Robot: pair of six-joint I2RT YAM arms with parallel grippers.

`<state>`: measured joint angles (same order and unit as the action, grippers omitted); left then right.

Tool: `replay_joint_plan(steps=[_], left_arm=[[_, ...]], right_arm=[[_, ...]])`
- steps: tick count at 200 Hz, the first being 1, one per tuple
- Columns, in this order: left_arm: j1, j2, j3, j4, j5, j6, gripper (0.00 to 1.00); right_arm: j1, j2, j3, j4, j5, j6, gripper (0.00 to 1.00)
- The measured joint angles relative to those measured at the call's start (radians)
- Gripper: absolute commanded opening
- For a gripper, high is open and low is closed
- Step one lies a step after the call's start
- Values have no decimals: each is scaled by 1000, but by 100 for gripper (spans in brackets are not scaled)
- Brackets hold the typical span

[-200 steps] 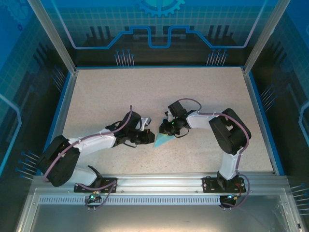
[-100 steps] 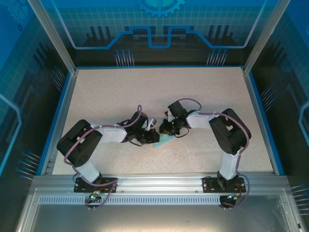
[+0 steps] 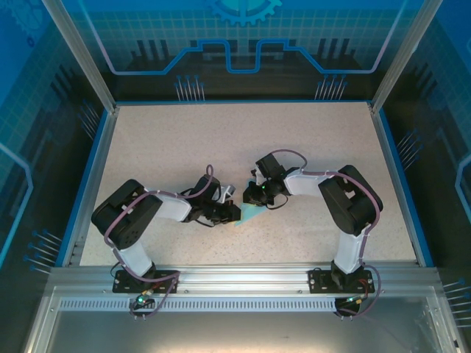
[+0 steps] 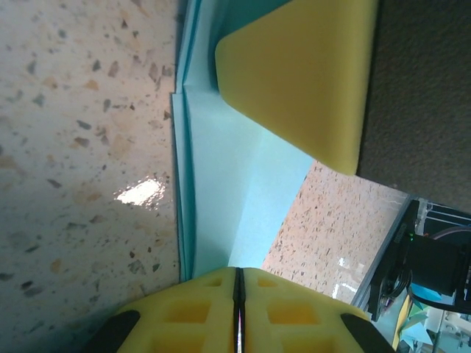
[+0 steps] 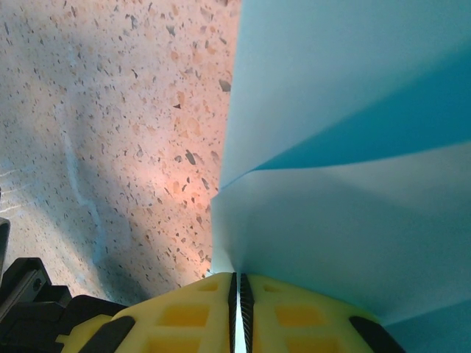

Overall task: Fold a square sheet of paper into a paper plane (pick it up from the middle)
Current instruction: Fourth fold the wing at the center of the table.

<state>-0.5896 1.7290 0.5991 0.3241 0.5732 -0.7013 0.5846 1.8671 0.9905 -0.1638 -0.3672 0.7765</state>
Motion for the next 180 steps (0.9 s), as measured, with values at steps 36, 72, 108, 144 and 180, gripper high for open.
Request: replay_joint_plan(steps=[36, 72, 108, 144, 180], left_arm=[[1, -1, -2, -2, 1, 1, 14], [0, -21, -2, -53, -5, 24, 13], [-3, -45, 9, -143, -16, 53, 13], [-22, -47, 50, -241, -46, 82, 13], [-47, -63, 71, -310, -90, 102, 14]], right_arm=[[0, 0, 0, 0, 0, 0, 15], [0, 0, 0, 0, 0, 0, 15], [0, 0, 0, -1, 0, 0, 15], [0, 0, 0, -5, -1, 0, 15], [6, -2, 0, -14, -5, 0, 15]])
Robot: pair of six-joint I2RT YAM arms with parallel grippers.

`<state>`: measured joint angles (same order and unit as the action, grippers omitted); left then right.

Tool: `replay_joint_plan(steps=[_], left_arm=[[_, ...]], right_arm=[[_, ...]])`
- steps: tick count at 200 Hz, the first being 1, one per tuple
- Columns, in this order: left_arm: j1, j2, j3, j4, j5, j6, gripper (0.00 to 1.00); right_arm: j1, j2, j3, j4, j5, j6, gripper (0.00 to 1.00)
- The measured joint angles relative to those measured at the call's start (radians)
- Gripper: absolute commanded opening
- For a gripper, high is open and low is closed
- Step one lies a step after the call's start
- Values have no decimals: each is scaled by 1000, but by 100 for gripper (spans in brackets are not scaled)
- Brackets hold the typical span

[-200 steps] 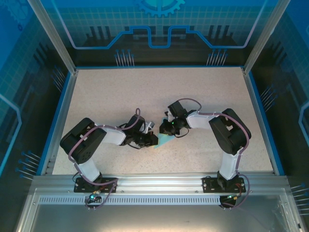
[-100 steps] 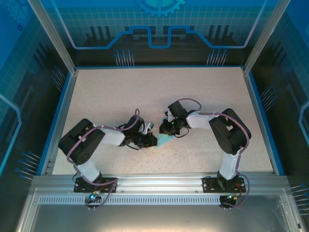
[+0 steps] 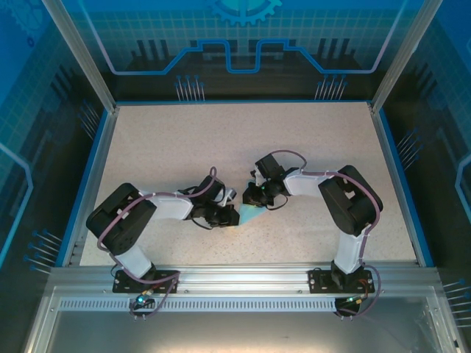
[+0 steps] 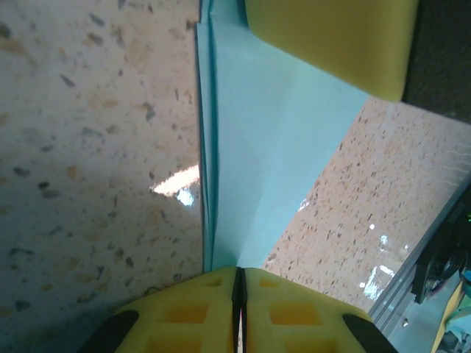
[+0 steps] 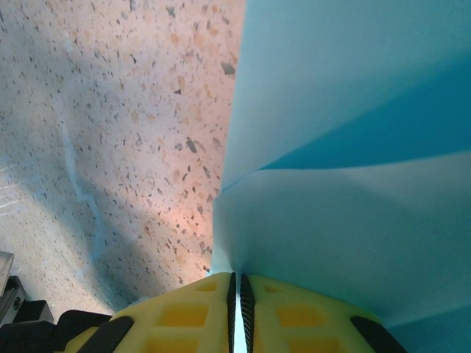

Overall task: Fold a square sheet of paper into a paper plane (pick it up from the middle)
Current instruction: Fourth fold the wing at the center of the table.

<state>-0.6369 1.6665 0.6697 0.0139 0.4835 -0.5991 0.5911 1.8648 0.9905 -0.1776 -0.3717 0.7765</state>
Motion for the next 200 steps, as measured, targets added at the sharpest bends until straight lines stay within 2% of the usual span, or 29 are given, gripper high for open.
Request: replay_joint_plan(steps=[33, 86, 132, 154, 200], left_arm=[[-24, -42, -7, -43, -46, -3, 16], [-44, -175, -24, -264, -63, -3, 18], [-41, -332, 11, -276, -105, -7, 19], [-39, -310, 38, -210, -109, -30, 19], [-39, -142, 46, -67, -102, -58, 18]], right_arm=[[5, 0, 0, -8, -4, 0, 15], [5, -2, 0, -7, 2, 0, 15], [5, -7, -8, 3, 5, 0, 16], [5, -9, -14, 13, 5, 1, 16], [5, -10, -16, 18, 4, 1, 16]])
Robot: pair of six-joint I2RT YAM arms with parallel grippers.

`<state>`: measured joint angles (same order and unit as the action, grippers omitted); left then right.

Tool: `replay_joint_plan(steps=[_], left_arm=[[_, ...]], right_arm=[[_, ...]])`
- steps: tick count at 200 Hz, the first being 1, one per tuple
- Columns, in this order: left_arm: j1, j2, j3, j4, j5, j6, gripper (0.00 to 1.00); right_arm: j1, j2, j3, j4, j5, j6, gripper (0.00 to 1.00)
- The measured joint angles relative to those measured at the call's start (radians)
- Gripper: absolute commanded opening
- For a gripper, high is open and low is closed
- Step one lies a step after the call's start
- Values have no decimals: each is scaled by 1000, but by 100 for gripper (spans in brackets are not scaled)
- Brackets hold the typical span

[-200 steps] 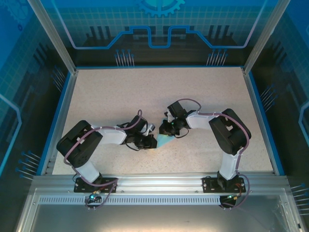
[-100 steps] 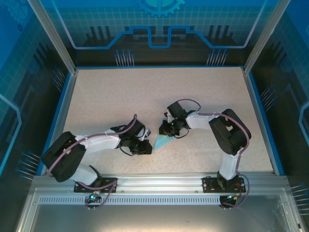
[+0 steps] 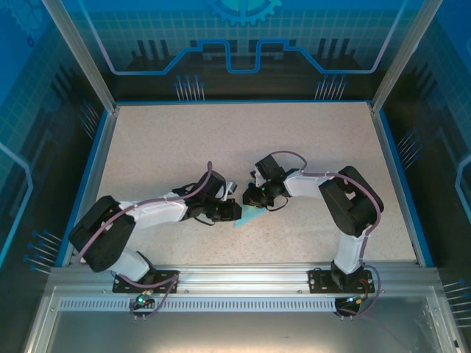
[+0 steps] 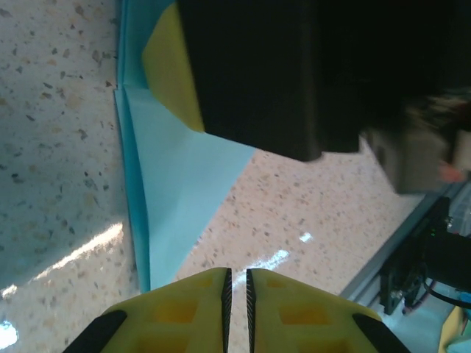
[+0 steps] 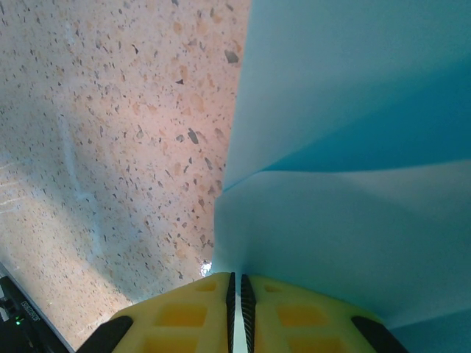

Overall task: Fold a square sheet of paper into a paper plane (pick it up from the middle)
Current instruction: Fourth fold the wing at the center of the table.

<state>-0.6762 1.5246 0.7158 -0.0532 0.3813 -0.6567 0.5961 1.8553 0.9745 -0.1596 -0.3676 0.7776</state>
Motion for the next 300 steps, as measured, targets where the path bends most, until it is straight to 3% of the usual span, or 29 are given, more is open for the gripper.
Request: replay_joint_plan(steps=[84, 130, 205, 300], left_arm=[[0, 161, -8, 141, 0, -10, 14], [4, 172, -48, 219, 8, -26, 10], [8, 178, -66, 268, 27, -27, 9], [8, 178, -65, 265, 26, -25, 5]], right_arm=[[0, 0, 0, 3, -3, 3, 16], [0, -12, 0, 2, -1, 3, 18], [0, -173, -46, 17, 23, 16, 15], [16, -55, -77, 71, 38, 40, 15]])
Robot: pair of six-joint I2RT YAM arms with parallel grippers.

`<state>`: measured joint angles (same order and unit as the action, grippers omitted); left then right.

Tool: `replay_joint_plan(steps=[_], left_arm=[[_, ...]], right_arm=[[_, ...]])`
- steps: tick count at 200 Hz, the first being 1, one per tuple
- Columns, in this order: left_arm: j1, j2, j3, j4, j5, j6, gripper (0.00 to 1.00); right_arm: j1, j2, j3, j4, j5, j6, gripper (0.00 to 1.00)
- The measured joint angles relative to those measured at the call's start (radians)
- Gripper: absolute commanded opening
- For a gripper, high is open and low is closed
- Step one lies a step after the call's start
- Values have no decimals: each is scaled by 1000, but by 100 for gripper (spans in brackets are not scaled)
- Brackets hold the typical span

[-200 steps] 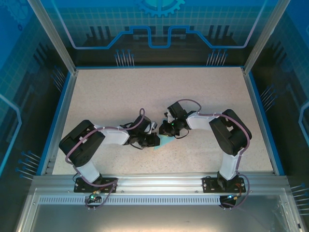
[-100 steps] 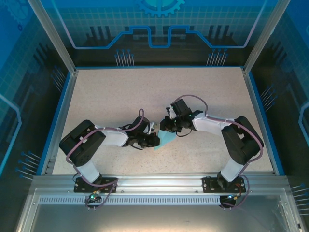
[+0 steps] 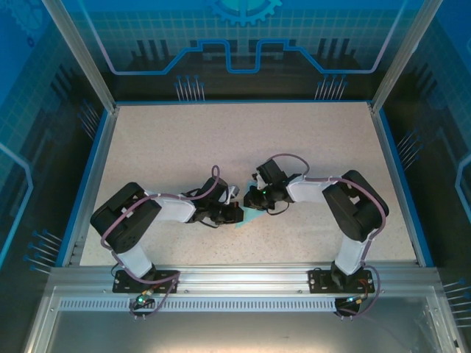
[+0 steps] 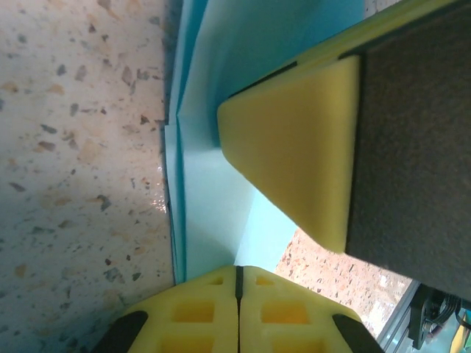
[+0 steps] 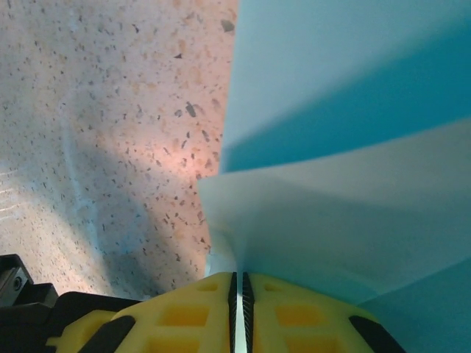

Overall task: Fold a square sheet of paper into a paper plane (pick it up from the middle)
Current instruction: Fourth fold the wing at the center of the table.

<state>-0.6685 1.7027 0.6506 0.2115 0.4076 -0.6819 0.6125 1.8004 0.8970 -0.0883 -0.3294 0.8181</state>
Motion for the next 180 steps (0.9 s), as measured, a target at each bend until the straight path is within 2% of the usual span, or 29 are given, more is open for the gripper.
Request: replay_joint_plan(steps=[59, 133, 180], left_arm=[[0, 15, -1, 23, 9, 0, 1], [0, 37, -1, 73, 19, 0, 0], [0, 37, -1, 75, 19, 0, 0]], right_arm=[[-91, 17, 13, -10, -33, -23, 16], [-169, 85, 81, -58, -162, -61, 16], [-234, 110, 146, -81, -103, -86, 17]])
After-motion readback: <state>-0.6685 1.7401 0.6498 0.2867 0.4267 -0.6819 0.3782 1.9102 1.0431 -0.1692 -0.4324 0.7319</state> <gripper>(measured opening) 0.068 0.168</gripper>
